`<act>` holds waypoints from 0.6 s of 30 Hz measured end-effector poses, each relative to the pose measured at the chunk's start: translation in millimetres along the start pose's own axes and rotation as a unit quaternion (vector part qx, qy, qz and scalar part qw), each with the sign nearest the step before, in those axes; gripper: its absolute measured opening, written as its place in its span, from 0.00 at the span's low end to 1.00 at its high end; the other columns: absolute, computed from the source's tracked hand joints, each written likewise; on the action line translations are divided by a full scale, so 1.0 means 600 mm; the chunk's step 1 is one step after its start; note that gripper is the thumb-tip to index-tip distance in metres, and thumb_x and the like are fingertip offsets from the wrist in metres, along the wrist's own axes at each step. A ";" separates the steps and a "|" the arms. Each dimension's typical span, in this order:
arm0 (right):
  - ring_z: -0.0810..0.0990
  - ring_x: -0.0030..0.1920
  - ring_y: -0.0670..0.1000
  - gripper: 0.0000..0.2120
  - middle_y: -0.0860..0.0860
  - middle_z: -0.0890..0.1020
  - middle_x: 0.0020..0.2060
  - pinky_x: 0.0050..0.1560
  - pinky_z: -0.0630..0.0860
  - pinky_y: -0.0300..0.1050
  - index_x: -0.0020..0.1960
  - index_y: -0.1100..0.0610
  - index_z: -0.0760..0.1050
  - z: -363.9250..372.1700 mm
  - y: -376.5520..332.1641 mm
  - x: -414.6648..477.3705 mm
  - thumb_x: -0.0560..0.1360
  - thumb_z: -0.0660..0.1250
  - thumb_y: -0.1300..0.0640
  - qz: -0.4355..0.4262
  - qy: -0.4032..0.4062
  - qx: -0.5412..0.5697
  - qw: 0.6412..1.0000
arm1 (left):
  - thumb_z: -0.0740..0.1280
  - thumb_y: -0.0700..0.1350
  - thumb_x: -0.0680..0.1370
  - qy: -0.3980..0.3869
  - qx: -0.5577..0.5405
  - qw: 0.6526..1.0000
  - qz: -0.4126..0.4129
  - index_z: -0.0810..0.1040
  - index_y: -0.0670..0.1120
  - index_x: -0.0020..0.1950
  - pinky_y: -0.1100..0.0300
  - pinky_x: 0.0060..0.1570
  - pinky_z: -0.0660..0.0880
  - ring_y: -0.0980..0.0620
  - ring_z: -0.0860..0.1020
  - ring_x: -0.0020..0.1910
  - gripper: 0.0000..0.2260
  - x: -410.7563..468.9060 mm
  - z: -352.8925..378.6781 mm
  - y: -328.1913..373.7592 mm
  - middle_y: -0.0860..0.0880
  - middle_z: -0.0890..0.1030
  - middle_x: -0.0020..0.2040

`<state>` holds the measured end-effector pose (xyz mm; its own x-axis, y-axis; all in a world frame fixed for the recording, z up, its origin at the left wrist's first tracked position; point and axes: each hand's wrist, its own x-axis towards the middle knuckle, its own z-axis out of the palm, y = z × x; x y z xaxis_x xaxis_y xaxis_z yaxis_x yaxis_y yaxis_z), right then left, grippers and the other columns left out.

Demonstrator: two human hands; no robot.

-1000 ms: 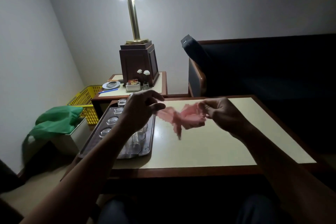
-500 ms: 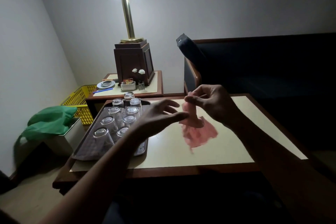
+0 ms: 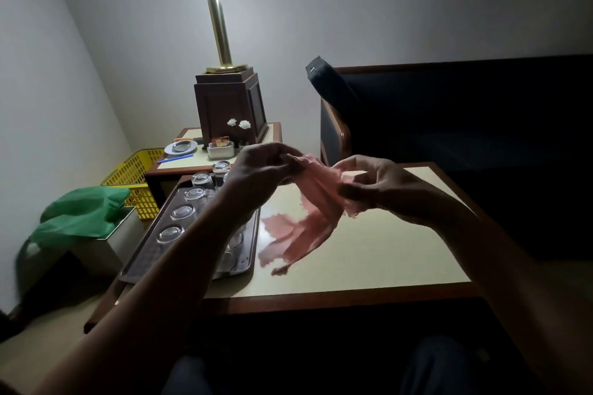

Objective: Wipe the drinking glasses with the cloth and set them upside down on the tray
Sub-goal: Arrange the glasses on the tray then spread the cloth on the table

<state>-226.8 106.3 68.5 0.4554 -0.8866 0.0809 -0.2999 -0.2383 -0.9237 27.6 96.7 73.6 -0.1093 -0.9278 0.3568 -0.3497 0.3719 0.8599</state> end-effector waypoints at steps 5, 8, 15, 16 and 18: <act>0.84 0.39 0.43 0.06 0.46 0.86 0.38 0.43 0.78 0.40 0.46 0.52 0.86 -0.004 0.010 0.001 0.74 0.78 0.50 -0.025 0.030 -0.114 0.993 | 0.77 0.43 0.76 0.037 0.106 0.990 0.082 0.85 0.43 0.45 0.59 0.40 0.84 0.53 0.85 0.36 0.05 -0.005 -0.029 -0.005 0.49 0.85 0.38; 0.86 0.42 0.46 0.09 0.49 0.88 0.39 0.42 0.80 0.40 0.46 0.55 0.86 -0.010 0.017 0.000 0.72 0.79 0.49 -0.029 0.083 -0.087 0.992 | 0.75 0.49 0.78 0.059 0.169 0.982 0.061 0.85 0.49 0.45 0.72 0.42 0.78 0.63 0.82 0.39 0.05 -0.018 -0.041 -0.021 0.57 0.83 0.40; 0.85 0.38 0.53 0.11 0.55 0.86 0.38 0.40 0.83 0.49 0.48 0.59 0.82 -0.003 0.012 0.000 0.71 0.78 0.54 -0.064 0.136 -0.021 0.988 | 0.76 0.42 0.77 0.050 0.094 0.993 0.059 0.80 0.38 0.49 0.79 0.41 0.73 0.74 0.80 0.48 0.09 -0.022 -0.037 -0.039 0.57 0.83 0.50; 0.84 0.36 0.53 0.06 0.54 0.86 0.37 0.38 0.83 0.49 0.49 0.58 0.82 -0.006 0.015 0.000 0.74 0.77 0.58 -0.066 0.141 -0.018 0.988 | 0.75 0.40 0.78 0.045 0.086 0.994 0.053 0.78 0.38 0.49 0.78 0.41 0.74 0.72 0.80 0.46 0.08 -0.022 -0.033 -0.037 0.57 0.82 0.48; 0.83 0.35 0.49 0.05 0.51 0.86 0.35 0.34 0.81 0.45 0.49 0.57 0.84 -0.010 0.020 0.003 0.79 0.72 0.65 -0.063 0.158 -0.018 0.985 | 0.72 0.39 0.80 0.006 0.053 0.998 0.037 0.75 0.39 0.49 0.68 0.40 0.80 0.60 0.82 0.42 0.07 -0.025 -0.027 -0.035 0.51 0.82 0.44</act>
<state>-234.8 99.3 59.8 0.2089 -0.9271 0.3111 -0.2908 -0.3626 -0.8854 51.6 103.1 56.2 -0.1269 -0.8976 0.4222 -0.4370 0.4327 0.7885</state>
